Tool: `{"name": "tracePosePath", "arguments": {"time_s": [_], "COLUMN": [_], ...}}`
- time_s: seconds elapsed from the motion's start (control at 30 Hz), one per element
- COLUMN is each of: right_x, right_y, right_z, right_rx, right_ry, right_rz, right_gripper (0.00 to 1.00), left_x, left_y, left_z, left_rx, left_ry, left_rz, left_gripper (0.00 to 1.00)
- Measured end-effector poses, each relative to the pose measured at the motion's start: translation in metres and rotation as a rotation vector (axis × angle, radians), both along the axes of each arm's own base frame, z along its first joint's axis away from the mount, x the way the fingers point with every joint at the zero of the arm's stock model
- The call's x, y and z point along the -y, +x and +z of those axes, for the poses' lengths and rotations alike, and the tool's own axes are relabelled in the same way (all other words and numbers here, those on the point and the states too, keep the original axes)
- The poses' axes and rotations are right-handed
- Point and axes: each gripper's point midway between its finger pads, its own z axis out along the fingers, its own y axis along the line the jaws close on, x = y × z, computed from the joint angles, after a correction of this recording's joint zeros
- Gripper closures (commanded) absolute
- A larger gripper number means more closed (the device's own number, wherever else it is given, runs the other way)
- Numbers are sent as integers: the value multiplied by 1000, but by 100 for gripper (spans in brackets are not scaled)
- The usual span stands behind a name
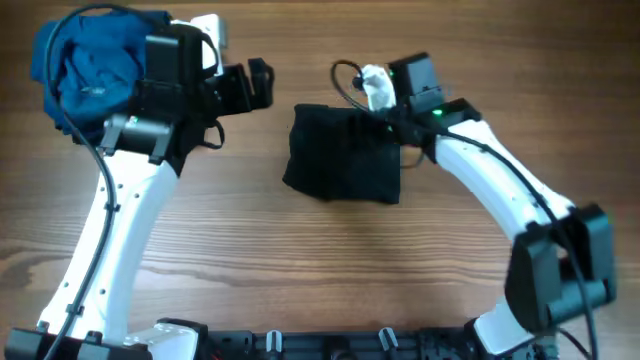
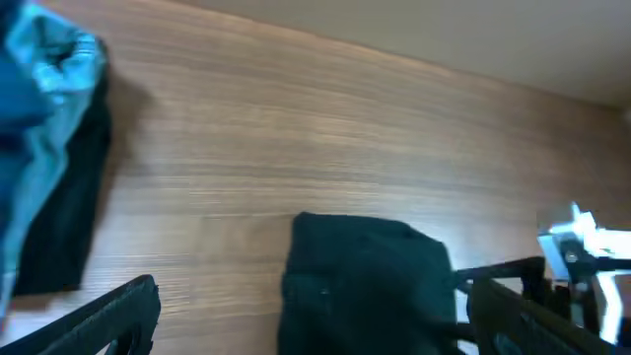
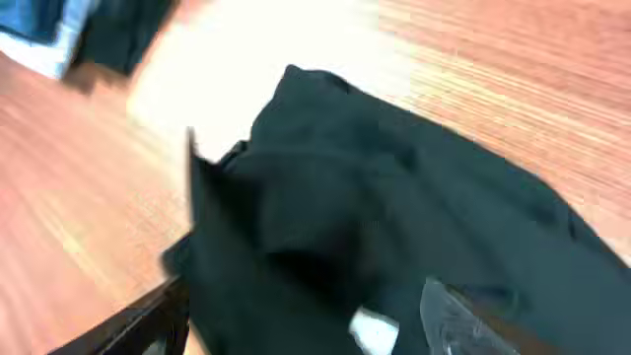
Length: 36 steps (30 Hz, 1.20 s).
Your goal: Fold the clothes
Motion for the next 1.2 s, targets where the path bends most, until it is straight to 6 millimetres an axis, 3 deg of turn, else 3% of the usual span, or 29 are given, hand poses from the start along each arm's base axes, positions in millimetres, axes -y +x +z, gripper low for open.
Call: {"name": "tracePosePath", "arguments": {"time_s": [0.1,0.17,0.27,0.33,0.37,0.4,0.53,0.67,0.7,0.73,0.77,0.93,1.0,1.03,1.07,1.13,1.2], "right_x": [-9,-19,-36,-47,-61,-65,-62,-42,-35,-8,2,81,100,104,108,113,129], "right_y": [18,19,13,5,-6,-10,-15,-16,-16,-13,-9,-15,-22,-23,-23,-23,-27], "right_z": [-18,-31,-28,-26,-26,-27,-33,-16,-6,24,33,20,12,10,8,5,-8], "right_rx": [61,52,57,57,62,54,16,-69,-80,-89,-78,-251,-298,-305,-301,-302,-335], "right_ry": [-3,28,93,107,106,104,84,53,51,60,66,12,-41,-60,-79,-109,-191], "right_rz": [42,91,157,201,249,258,246,180,157,67,31,-173,-222,-233,-243,-257,-316], "right_gripper": [28,32,38,62,86,96,96,96,96,96,96,96,96,73,21,1,0], "left_x": [-22,-36,-58,-70,-73,-73,-73,-73,-73,-73,-73,-73,-73,-73,-73,-73,-73], "left_y": [4,6,10,10,9,8,8,7,7,7,7,7,7,7,7,7,6], "left_z": [-1,-2,-2,-4,-5,-5,-6,-7,-7,-7,-7,-7,-7,-7,-7,-7,-7], "left_rx": [-6,-9,-10,-18,-25,-28,-32,-35,-35,-35,-35,-35,-35,-34,-35,-35,-39], "left_ry": [4,6,6,7,8,8,8,9,9,9,9,9,9,8,9,9,9], "left_rz": [54,89,144,173,179,179,179,179,179,179,179,179,179,179,179,179,179], "left_gripper": [0,0,0,0,0,0,0,0,0,0,0,0,0,0,0,0,0]}}
